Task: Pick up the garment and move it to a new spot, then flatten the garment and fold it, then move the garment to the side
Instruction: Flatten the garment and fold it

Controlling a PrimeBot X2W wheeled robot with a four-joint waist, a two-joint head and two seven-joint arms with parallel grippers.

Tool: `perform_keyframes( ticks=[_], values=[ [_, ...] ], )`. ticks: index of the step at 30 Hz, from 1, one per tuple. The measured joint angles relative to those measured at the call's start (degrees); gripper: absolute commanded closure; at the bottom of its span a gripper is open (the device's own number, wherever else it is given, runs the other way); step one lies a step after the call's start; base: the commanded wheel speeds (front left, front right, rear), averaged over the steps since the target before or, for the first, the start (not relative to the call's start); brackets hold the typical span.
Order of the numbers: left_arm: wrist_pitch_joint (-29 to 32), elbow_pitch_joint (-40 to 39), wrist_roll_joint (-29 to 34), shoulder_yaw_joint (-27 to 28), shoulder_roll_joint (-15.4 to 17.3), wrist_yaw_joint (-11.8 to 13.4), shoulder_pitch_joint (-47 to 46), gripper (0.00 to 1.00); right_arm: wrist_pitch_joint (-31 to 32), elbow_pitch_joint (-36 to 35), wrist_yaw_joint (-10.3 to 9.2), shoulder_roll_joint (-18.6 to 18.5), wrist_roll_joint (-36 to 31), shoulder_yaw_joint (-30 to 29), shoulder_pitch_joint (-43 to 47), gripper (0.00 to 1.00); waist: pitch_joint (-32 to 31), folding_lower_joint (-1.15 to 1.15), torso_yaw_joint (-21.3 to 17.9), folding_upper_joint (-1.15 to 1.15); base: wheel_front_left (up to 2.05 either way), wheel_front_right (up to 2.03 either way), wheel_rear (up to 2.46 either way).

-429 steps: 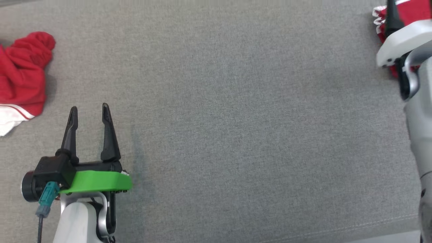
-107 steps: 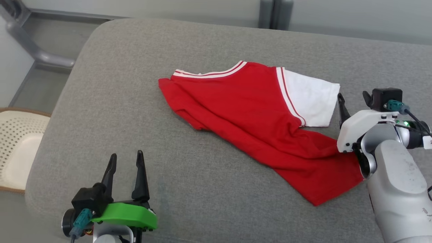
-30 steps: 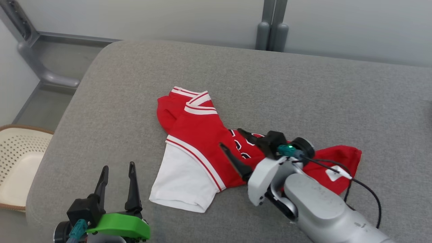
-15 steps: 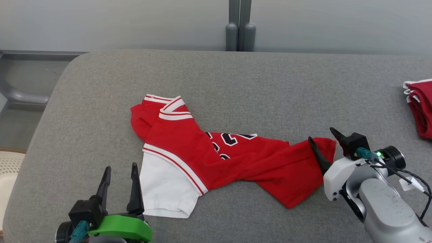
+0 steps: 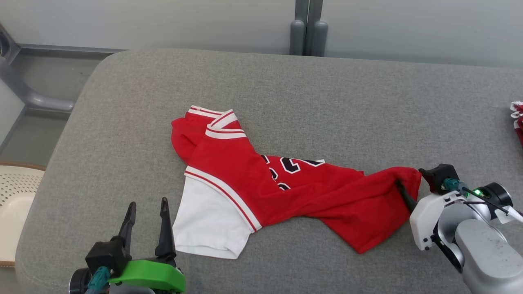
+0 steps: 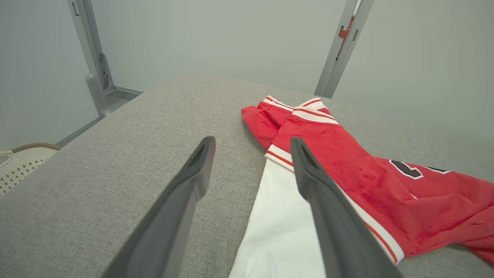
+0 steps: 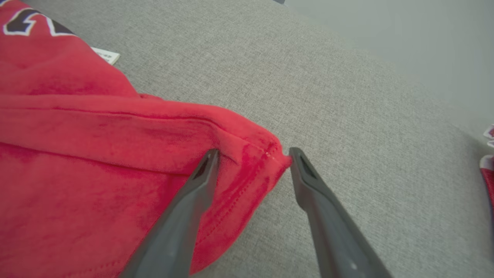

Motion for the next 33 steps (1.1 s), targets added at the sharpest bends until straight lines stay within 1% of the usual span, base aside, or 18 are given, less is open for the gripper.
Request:
perform_keyframes(
  ticks=[1,8,16,18,20,22,27,33],
  values=[
    [0.0,0.0,0.0,0.0,0.0,0.0,0.0,0.00,0.0,-0.3,0.00,-0.3,0.3,0.2,0.0,1.00,0.0,0.00,0.0,0.00,0.00,0.00,0.00],
    [0.0,0.0,0.1,0.1,0.0,0.1,0.2,0.00,-0.7,-2.3,0.00,-1.7,0.3,0.1,-2.1,1.00,-0.5,0.00,-0.5,0.00,0.00,0.00,0.00],
    [0.0,0.1,0.3,0.3,0.0,0.1,0.2,0.00,-6.9,-5.9,0.01,-2.2,-5.0,-3.4,-9.8,1.00,-0.6,0.00,-2.2,0.00,0.00,0.00,0.00],
    [0.0,0.2,0.3,0.4,0.0,0.1,0.2,0.00,-8.0,-8.0,0.01,-2.0,-6.4,-3.6,-11.1,1.00,-0.6,0.00,-2.8,0.00,0.00,0.00,0.00],
    [0.0,0.2,0.3,0.3,0.0,0.1,0.2,0.00,-8.7,-10.3,0.01,-1.8,-7.0,-2.3,-11.1,1.00,-0.7,0.00,-3.5,0.00,0.00,0.00,0.00],
    [0.0,0.2,0.2,0.3,0.0,0.1,0.2,0.00,-9.1,-12.6,0.01,-1.8,-7.2,-0.5,-10.1,1.00,-0.7,0.00,-4.0,0.00,0.00,0.00,0.00],
    [0.0,-0.1,0.1,0.8,0.0,0.4,0.3,0.00,-8.8,-18.9,0.02,-3.2,-4.8,4.8,-1.8,1.00,-0.7,0.00,-6.1,0.00,0.00,0.00,0.00],
    [0.0,-0.7,0.2,1.3,0.0,0.5,0.2,0.00,-7.3,-24.4,0.02,-3.7,-2.9,8.2,7.9,1.00,-0.2,0.00,-8.7,0.00,0.00,0.00,0.00]
  ],
)
